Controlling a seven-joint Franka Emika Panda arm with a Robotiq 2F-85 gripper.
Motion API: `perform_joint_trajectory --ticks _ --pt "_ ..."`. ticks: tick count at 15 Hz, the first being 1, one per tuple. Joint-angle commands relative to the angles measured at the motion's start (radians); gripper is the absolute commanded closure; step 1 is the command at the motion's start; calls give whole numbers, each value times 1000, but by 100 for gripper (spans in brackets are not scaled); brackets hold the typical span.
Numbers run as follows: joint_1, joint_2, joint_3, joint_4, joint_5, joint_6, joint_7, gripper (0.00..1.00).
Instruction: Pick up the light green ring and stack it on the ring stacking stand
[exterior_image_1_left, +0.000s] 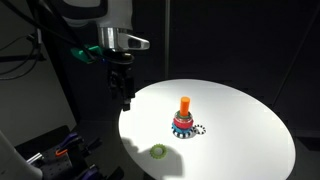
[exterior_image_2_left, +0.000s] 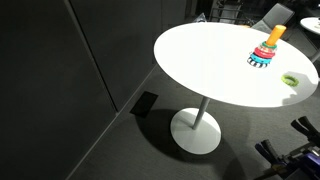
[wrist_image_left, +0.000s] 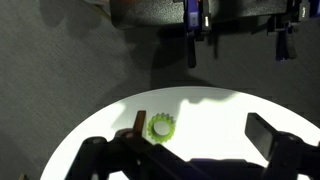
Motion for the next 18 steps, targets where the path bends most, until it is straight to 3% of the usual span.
perform_joint_trajectory --ticks 1,11,18 --pt "-25 105 -24 38 15 72 26 0" --pt "-66 369 -64 85 41 363 100 0" --pt "-63 410 -63 83 41 385 105 0"
